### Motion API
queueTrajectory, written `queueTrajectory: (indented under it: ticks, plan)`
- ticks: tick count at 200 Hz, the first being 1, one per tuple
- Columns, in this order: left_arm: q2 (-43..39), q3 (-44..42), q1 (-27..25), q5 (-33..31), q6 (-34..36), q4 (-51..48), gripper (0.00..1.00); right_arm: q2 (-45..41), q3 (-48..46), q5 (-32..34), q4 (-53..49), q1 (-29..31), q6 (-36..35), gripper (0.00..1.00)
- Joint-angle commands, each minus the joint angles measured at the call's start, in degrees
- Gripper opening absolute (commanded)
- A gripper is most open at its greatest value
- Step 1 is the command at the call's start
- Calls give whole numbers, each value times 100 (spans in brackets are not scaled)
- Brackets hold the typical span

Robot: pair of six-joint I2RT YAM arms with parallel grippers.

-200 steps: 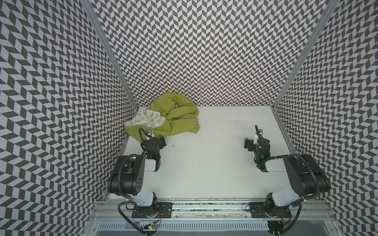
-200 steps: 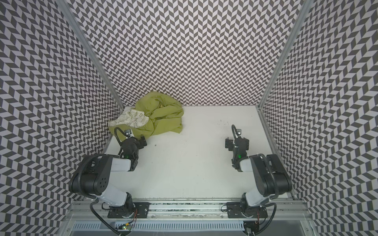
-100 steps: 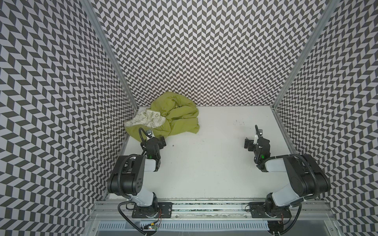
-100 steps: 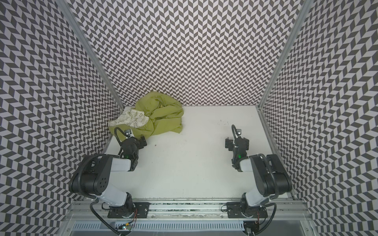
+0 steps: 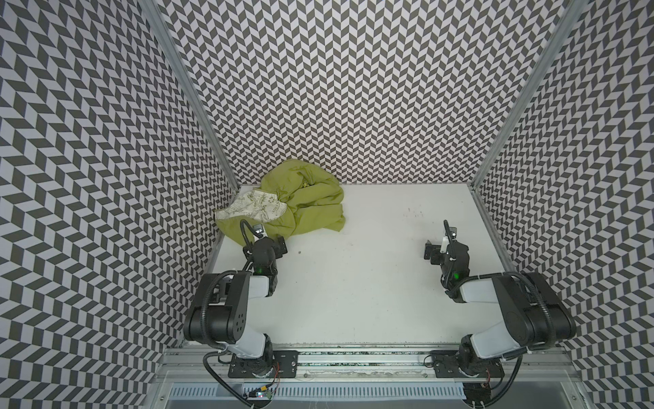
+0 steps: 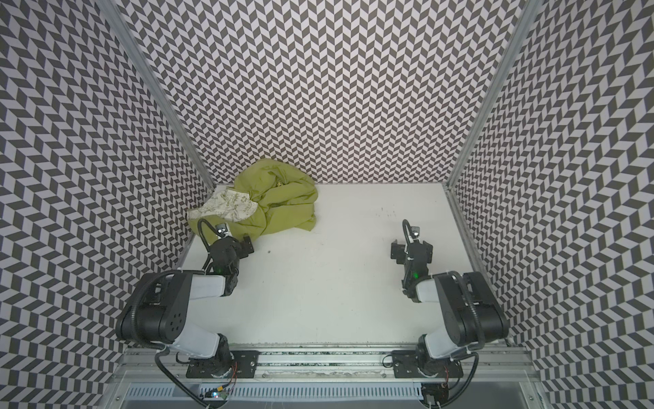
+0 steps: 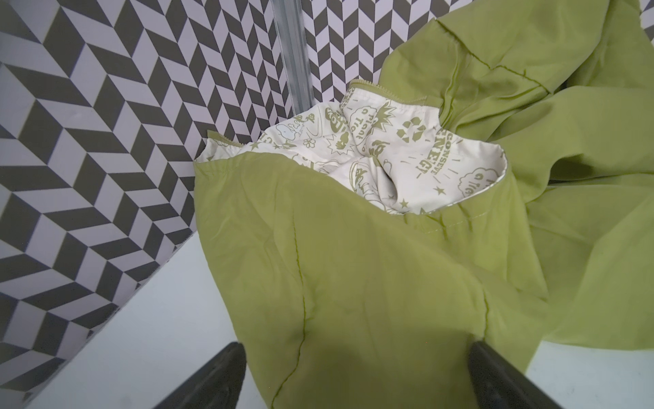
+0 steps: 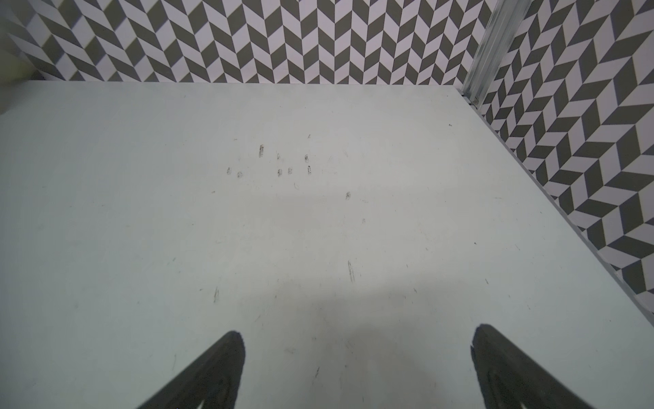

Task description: Zip up the jacket

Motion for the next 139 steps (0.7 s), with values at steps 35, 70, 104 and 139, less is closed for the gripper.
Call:
queueTrajectory:
  ticks: [35,70,104,139]
  plan:
    - [-1720,1151,-113,-315,-1062,-3010,100,-2093,1508,283,-4479,23,1011,100]
    - [-1846,2469,-99,-113,-2417,-5615,100,-2292,2442,-570,-7090,-37,2452,100]
    - [-1556,3096,435,1563,-3216,-6537,100,-2579,2242,-2581,-7613,-150,3446,93]
    - [-460,4333,716,2336,-2884,-7632,91,-2068,2604,-4548,-8154,-64,3370,53]
